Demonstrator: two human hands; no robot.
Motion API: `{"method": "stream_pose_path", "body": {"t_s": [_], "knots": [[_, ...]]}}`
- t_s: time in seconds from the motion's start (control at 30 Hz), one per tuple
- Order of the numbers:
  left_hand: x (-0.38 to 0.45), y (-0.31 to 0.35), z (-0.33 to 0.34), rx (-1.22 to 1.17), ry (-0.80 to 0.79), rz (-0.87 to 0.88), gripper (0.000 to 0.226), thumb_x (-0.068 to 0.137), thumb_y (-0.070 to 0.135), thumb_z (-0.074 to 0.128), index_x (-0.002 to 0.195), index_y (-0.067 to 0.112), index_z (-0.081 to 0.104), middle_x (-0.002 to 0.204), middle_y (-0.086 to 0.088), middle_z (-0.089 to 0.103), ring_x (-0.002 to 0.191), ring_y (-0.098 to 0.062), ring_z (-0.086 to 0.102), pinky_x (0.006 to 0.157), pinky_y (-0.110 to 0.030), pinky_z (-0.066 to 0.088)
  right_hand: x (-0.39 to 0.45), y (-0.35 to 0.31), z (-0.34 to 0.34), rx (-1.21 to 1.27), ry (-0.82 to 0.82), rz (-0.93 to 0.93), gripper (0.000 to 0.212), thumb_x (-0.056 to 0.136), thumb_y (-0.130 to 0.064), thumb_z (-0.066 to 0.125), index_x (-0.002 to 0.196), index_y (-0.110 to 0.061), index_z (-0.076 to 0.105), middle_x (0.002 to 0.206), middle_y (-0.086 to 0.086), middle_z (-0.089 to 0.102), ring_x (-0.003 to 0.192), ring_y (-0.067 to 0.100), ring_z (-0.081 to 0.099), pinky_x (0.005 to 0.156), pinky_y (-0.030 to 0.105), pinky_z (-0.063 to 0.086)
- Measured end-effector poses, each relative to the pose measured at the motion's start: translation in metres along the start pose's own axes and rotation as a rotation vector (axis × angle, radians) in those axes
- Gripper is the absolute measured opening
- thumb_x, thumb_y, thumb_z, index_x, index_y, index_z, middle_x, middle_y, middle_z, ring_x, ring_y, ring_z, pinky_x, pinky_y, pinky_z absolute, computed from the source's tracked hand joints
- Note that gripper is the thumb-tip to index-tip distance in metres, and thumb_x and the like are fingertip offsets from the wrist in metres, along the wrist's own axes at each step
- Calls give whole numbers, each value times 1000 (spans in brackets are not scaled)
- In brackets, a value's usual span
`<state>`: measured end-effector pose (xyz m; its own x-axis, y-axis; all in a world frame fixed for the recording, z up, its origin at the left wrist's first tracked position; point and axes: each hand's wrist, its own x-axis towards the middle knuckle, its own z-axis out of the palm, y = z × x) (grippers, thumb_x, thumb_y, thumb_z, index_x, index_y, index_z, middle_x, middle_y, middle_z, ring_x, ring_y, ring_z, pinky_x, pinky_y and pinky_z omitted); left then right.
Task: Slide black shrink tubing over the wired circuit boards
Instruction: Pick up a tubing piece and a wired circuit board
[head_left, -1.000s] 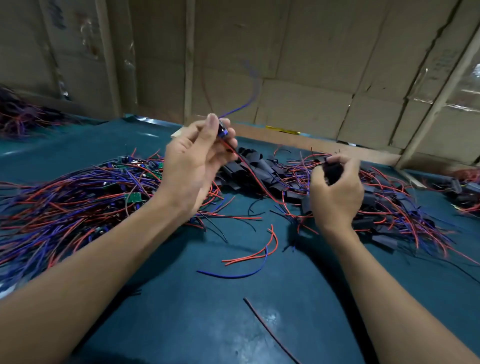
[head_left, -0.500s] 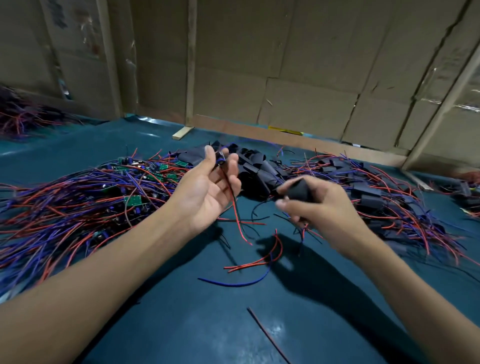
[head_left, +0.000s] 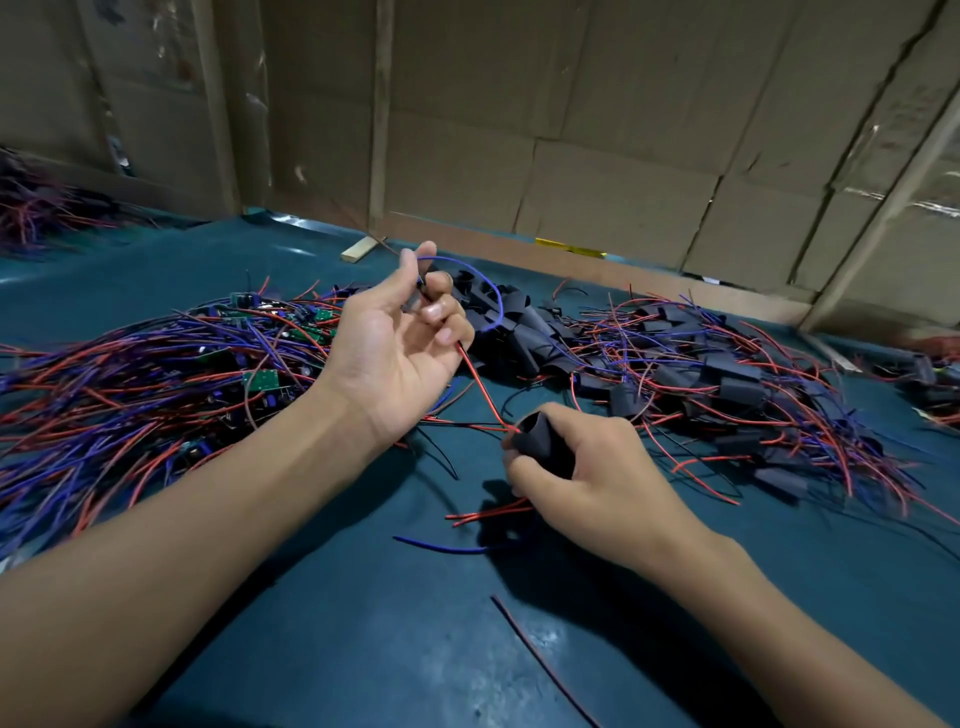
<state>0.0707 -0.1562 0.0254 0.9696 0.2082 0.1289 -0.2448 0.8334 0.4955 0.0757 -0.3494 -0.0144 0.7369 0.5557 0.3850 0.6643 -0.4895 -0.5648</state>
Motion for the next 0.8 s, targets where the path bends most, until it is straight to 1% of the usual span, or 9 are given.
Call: {"method": "stream_pose_path", "body": {"t_s": [0.17,0.23,0.3,0.4,0.47,0.5,0.6,0.67,0.8], "knots": [[-3,-4,4,29,-2,25,12,106,25,46,106,18,55,70,5,46,57,-8,36,50,-19,34,0,-3,4,48,-24,-6,28,73,-43,55,70,-16,55,79,5,72,79,23,67,72,41,53],[-4,-5,5,50,-15,39,11,106,25,46,107,18,54,70,4,45,57,-8,37,51,-19,33,0,-4,6,63,-38,11,29,72,-44,55,72,-15,59,80,4,72,80,22,67,74,41,54],[-4,-4,5,70,-22,60,11,106,25,46,106,18,54,70,5,44,58,-8,36,51,-19,32,0,-5,7,87,-66,35,24,73,-40,59,76,-17,65,79,0,73,79,18,68,75,38,55],[-4,-3,6,91,-26,92,11,106,25,46,105,18,54,70,5,45,59,-7,36,52,-19,31,0,-6,7,162,-112,75,13,74,-32,63,78,-21,69,78,-12,74,77,6,69,74,28,55],[-4,-3,6,113,-29,100,11,107,25,46,105,19,54,70,5,44,59,-7,36,52,-19,31,0,-6,7,219,-125,100,13,74,-28,64,75,-17,70,81,-16,75,80,0,69,73,19,52],[-5,-4,6,126,-31,100,10,107,25,46,105,19,54,70,5,44,59,-7,35,52,-19,31,1,-5,8,251,-131,117,12,75,-26,64,75,-16,70,81,-14,76,80,1,70,73,20,52],[-7,-8,7,151,-47,85,10,107,25,45,108,18,53,71,5,43,60,-8,34,52,-19,30,1,-7,7,296,-144,157,9,79,-25,64,72,-20,68,75,-3,76,82,15,72,78,34,56],[-9,-11,9,166,-63,73,11,107,24,44,109,18,53,71,4,43,60,-8,35,53,-19,30,1,-7,7,302,-151,167,16,83,-25,66,68,-19,67,75,-2,76,84,21,72,76,34,54],[-12,-17,13,141,-91,53,12,107,24,44,107,17,53,73,3,46,62,-10,42,55,-20,37,2,-9,7,275,-134,212,29,80,-34,63,73,-6,62,65,0,73,78,24,70,73,37,55]]}}
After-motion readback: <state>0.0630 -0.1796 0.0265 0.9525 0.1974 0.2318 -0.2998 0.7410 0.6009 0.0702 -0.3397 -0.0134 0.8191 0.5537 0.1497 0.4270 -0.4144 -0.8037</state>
